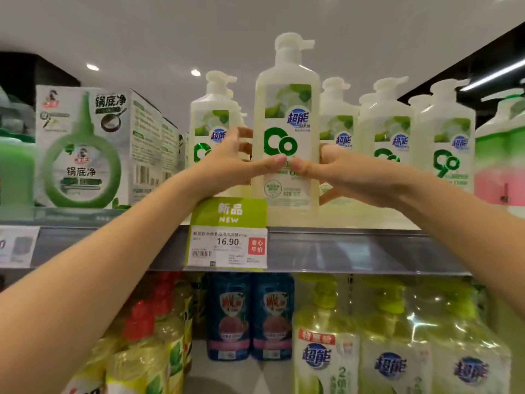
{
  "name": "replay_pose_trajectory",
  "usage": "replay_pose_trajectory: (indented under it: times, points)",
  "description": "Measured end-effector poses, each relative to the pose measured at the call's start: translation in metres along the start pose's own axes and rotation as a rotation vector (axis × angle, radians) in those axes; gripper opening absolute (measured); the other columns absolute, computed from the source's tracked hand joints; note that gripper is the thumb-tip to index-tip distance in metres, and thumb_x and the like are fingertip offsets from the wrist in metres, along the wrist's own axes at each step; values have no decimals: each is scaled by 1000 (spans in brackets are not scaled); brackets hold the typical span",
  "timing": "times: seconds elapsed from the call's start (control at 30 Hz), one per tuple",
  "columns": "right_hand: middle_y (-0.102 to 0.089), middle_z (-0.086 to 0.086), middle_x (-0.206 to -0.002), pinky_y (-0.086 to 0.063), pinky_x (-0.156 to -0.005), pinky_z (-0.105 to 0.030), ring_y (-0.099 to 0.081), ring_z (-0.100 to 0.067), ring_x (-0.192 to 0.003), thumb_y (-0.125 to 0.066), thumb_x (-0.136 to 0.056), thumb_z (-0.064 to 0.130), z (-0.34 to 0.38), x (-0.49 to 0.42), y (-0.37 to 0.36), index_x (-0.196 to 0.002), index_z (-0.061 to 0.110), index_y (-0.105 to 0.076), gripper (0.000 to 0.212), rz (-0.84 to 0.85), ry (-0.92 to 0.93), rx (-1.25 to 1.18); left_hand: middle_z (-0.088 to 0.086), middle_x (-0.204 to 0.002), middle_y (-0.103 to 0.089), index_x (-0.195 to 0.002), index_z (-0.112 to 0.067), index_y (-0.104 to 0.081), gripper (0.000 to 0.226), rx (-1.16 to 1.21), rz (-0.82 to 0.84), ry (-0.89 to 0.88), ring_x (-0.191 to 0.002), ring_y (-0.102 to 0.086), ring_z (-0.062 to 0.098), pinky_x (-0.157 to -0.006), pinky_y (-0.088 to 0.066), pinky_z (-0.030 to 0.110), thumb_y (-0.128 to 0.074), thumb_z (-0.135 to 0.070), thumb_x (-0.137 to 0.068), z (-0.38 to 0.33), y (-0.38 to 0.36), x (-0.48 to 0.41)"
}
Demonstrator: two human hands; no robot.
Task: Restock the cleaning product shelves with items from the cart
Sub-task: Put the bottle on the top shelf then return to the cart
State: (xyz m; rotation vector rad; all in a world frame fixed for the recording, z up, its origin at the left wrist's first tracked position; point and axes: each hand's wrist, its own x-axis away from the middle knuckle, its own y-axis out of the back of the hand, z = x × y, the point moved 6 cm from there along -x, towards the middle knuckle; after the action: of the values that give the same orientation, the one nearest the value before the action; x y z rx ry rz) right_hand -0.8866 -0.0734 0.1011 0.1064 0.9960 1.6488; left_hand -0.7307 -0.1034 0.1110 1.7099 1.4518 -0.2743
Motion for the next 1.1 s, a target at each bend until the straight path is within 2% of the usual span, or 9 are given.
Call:
replay_pose_trajectory:
  times: [0.13,0.27,0.4,0.43,0.5,0.57,0.7,0.93,1.1]
  points:
    - [-65,-3,-118,-58,-83,-44,-65,-21,-104,-59,-87,46,-6,-13,-2,-132,11,-44,60,-48,-102,61,-14,-100,-52,-119,-26,-33,64,-122,9,103,-89,-58,4,-65,-53,21,-76,-43,-73,15,2,0]
    - [-66,-4,-111,-58,-83,-44,-65,-22,-100,-57,-92,40,-9,-24,-2,-114,16,-50,33,-85,-163,81,-8,-100,-58,-112,-20,-42,58,-327,75,220,-94,-59,9,-85,-54,30,-79,-41,-72,29,1,-4]
    - [-62,-1,-103,-58,-81,-40,-62,-23,-99,-53,-96,33,-13,-28,-10,-92,25,-49,10,-138,-169,153,-8,-93,-56,-115,-16,-49,52,-473,93,215,-98,-58,14,-90,-50,29,-77,-38,-77,35,1,-7]
    - [-60,-1,-105,-58,-79,-40,-61,-23,-98,-55,-96,31,-15,-28,-11,-98,21,-51,11,-159,-172,204,-9,-92,-57,-115,-15,-51,51,-499,81,204,-97,-58,13,-89,-49,27,-77,-37,-77,36,2,-7]
    - [-60,-6,-110,-59,-76,-41,-63,-25,-94,-61,-92,34,-20,-27,-12,-117,10,-48,37,-201,-191,385,-10,-87,-56,-105,-17,-56,39,-557,69,175,-92,-57,12,-86,-49,26,-77,-37,-78,36,3,-9]
    - [-60,-5,-108,-57,-76,-42,-62,-24,-91,-69,-84,45,-17,-25,-8,-119,8,-44,57,-279,-160,634,-9,-83,-58,-88,-21,-59,23,-591,68,151,-87,-57,11,-86,-50,27,-75,-35,-80,35,3,-10]
    - [-53,5,-78,-37,-57,-28,-49,-15,-70,-71,-81,47,6,-22,-14,-75,22,-40,40,-324,75,932,-10,-76,-60,-75,-25,-61,17,-589,62,118,-73,-54,3,-79,-49,24,-75,-32,-81,32,1,-10]
    - [-42,11,-73,-38,-59,-27,-46,-14,-70,-69,-87,27,2,-34,-29,-96,24,-51,20,-132,169,870,-2,-86,-71,-86,-22,-70,4,-488,102,102,-87,-67,14,-89,-56,34,-71,-27,-85,29,-2,-10]
    - [-38,12,-74,-31,-53,-19,-38,-2,-62,-59,-95,23,-9,-44,-31,-120,23,-52,26,-74,160,760,1,-95,-71,-104,-17,-72,18,-542,151,107,-96,-66,18,-94,-53,36,-66,-25,-89,30,-5,-12]
